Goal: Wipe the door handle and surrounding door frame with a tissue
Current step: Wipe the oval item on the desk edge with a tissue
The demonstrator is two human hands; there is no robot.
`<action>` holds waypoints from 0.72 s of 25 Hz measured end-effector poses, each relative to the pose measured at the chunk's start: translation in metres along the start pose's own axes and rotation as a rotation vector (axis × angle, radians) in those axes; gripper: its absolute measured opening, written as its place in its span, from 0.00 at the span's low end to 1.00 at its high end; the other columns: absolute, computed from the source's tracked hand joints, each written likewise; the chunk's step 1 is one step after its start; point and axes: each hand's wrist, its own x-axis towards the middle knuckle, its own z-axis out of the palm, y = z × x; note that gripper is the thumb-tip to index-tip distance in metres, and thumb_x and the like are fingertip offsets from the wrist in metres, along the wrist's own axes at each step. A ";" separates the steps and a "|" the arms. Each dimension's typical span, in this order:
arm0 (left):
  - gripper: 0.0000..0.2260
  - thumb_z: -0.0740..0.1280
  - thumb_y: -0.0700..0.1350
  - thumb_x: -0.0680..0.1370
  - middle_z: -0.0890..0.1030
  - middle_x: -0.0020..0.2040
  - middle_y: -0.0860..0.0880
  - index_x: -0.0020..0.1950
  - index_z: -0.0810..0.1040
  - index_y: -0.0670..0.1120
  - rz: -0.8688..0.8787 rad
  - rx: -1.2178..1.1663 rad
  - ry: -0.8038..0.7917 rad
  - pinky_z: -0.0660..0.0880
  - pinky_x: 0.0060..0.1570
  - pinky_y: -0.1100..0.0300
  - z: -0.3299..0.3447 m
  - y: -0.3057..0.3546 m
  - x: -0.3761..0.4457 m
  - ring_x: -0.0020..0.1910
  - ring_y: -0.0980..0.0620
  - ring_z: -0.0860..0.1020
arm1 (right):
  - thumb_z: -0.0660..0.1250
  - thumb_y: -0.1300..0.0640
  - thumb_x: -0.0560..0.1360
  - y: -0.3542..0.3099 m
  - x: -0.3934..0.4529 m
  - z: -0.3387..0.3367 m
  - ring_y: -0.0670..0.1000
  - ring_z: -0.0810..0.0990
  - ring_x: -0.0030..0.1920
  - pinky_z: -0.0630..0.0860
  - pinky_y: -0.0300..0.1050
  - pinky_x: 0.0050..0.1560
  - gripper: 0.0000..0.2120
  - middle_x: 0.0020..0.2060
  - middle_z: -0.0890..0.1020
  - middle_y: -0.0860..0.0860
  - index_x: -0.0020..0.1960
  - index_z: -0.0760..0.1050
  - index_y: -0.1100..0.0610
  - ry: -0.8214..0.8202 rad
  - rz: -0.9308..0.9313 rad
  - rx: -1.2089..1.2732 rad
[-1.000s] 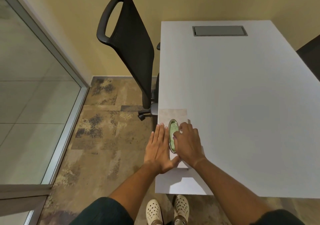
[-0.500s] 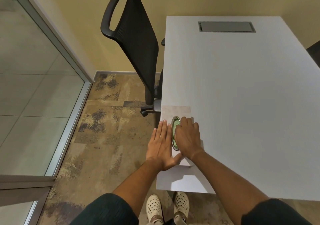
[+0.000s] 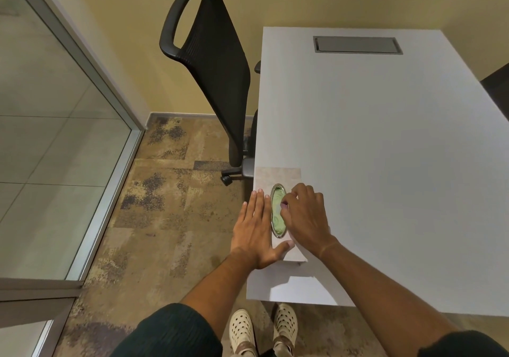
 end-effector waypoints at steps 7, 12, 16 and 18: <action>0.47 0.36 0.78 0.69 0.21 0.71 0.44 0.68 0.17 0.47 -0.005 0.013 -0.016 0.38 0.78 0.45 -0.005 0.002 -0.002 0.77 0.43 0.28 | 0.66 0.51 0.76 0.004 -0.001 -0.014 0.53 0.76 0.48 0.74 0.45 0.49 0.12 0.50 0.80 0.57 0.51 0.79 0.60 0.134 0.037 0.259; 0.48 0.38 0.78 0.69 0.23 0.73 0.43 0.70 0.20 0.46 -0.014 0.034 -0.037 0.38 0.78 0.45 -0.007 0.003 -0.002 0.77 0.43 0.29 | 0.64 0.55 0.79 0.003 -0.001 -0.025 0.49 0.76 0.48 0.75 0.34 0.47 0.10 0.51 0.78 0.55 0.54 0.74 0.61 0.163 0.109 0.620; 0.50 0.39 0.78 0.69 0.27 0.77 0.42 0.74 0.25 0.43 -0.026 0.047 -0.045 0.38 0.79 0.45 -0.008 0.003 -0.002 0.78 0.43 0.29 | 0.60 0.58 0.82 0.004 0.006 -0.039 0.46 0.78 0.42 0.75 0.26 0.39 0.03 0.45 0.79 0.49 0.53 0.71 0.58 0.170 0.272 0.851; 0.51 0.40 0.78 0.71 0.29 0.77 0.42 0.77 0.29 0.42 -0.032 0.058 -0.052 0.38 0.79 0.45 -0.008 0.003 -0.002 0.78 0.43 0.30 | 0.56 0.59 0.83 0.006 0.012 -0.047 0.49 0.80 0.43 0.78 0.33 0.43 0.05 0.43 0.77 0.48 0.50 0.69 0.55 0.162 0.346 1.017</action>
